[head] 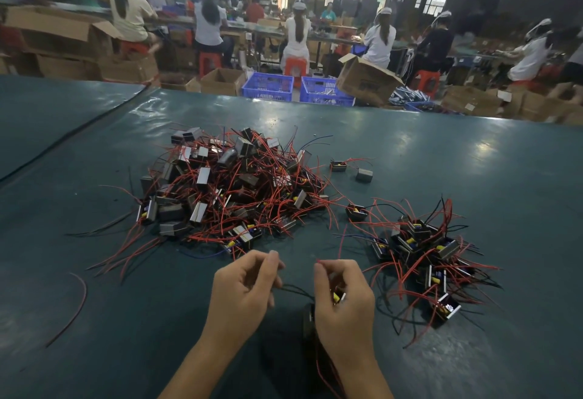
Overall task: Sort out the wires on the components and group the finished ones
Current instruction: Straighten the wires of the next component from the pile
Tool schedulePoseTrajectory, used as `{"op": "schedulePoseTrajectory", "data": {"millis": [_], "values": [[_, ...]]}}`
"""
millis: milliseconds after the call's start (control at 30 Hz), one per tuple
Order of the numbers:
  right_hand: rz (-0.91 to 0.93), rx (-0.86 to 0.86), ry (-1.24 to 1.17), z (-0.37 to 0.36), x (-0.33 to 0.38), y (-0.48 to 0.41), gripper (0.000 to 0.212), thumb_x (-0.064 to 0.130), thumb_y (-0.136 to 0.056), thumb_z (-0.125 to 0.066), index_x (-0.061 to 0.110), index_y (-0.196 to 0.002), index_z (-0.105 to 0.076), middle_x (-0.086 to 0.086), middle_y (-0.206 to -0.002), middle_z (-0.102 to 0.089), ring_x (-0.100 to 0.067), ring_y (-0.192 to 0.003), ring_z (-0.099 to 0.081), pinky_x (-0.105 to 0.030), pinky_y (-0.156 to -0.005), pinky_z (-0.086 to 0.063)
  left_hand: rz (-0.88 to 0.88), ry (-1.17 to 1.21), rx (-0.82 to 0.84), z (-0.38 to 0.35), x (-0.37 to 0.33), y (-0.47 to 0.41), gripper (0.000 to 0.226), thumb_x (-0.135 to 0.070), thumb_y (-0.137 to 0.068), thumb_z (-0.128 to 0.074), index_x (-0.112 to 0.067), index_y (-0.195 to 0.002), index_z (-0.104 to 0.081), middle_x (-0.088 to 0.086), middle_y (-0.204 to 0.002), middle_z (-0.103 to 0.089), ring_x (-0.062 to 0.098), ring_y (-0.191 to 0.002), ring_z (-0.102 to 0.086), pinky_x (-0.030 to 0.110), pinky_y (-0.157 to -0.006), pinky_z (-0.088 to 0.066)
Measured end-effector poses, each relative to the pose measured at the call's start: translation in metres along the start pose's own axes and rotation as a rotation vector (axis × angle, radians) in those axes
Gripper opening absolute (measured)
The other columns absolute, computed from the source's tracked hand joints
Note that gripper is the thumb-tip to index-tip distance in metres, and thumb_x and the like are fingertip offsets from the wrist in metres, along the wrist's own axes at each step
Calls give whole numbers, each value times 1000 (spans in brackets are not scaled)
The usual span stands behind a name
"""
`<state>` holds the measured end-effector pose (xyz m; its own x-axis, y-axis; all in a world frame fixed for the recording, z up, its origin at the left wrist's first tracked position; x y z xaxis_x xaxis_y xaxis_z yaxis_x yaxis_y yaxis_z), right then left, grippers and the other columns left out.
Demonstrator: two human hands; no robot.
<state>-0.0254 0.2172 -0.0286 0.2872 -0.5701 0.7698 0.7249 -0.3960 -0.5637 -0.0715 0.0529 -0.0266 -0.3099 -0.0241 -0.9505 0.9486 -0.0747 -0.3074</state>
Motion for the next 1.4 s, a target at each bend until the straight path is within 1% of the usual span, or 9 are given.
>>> {"op": "schedulePoseTrajectory", "data": {"millis": [200,300,400,600,733,933,1067,1233,1400], "values": [[-297,-148,-232,12,-26,-4,10,18,-96,-56,24,-88,-58,9,-79,-67,-4,-70,-61,-13,-64,-46,-52,-326,95,3,11,-3,23,-42,-92,-60,-28,-76,-68,-8,-70,-67,10,-64,-65,22,-55,-50],[-335,-139,-271,11,-29,-4,8,20,-98,-52,20,-91,-56,9,-82,-67,-5,-76,-63,-14,-68,-48,79,-375,188,-10,25,2,7,-29,-91,-65,-27,-96,-69,-14,-84,-69,-2,-81,-65,14,-69,-52],[-344,-146,-289,12,-28,-4,7,19,-98,-51,17,-93,-55,5,-81,-66,-4,-79,-64,-14,-71,-49,268,-258,266,-27,38,10,28,-28,-90,-67,-21,-117,-63,-10,-99,-71,-2,-88,-68,22,-80,-57],[-322,-40,-311,7,-22,-4,8,17,-98,-51,15,-92,-56,10,-84,-68,-9,-76,-64,-19,-69,-51,427,134,124,-41,38,17,12,-10,-88,-68,-9,-100,-71,8,-86,-75,16,-75,-73,25,-61,-57],[-304,-9,-336,4,-19,-4,8,16,-98,-52,14,-91,-56,7,-84,-68,-10,-73,-64,-23,-69,-53,286,6,97,-35,35,15,7,-13,-89,-68,-13,-86,-74,4,-78,-75,20,-75,-73,32,-68,-60],[-342,-76,-468,15,-24,-10,25,32,-91,-50,7,-91,-56,-3,-80,-68,-16,-69,-63,-22,-64,-53,418,203,39,-34,45,13,15,-12,-97,-55,-3,-91,-66,11,-82,-75,24,-78,-74,30,-65,-60],[-372,-92,-472,16,-32,-10,16,22,-97,-49,10,-89,-58,-2,-76,-68,-14,-65,-63,-19,-60,-52,487,318,37,-38,46,15,22,-15,-101,-47,0,-94,-62,13,-84,-75,26,-79,-73,26,-62,-58],[-331,93,-230,4,-37,-7,13,14,-94,-62,25,-88,-66,8,-78,-71,-4,-74,-66,-16,-68,-50,497,287,60,-37,46,14,26,-15,-103,-43,0,-96,-63,10,-81,-75,23,-77,-73,25,-62,-57],[-238,400,58,-17,-33,3,35,15,-89,-63,50,-88,-69,7,-89,-64,4,-87,-59,-7,-75,-42,558,376,91,-46,46,21,28,-12,-104,-38,1,-101,-63,11,-74,-71,19,-66,-70,26,-60,-58]]}}
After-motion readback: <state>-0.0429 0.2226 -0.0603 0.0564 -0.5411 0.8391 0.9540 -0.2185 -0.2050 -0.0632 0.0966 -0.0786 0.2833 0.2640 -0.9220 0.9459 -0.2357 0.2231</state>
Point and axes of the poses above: each hand's wrist, its own y-axis away from the middle knuckle, its own z-axis out of the back of the hand, x = y × z, the point moved 7 cm from there along -y, towards the middle knuckle
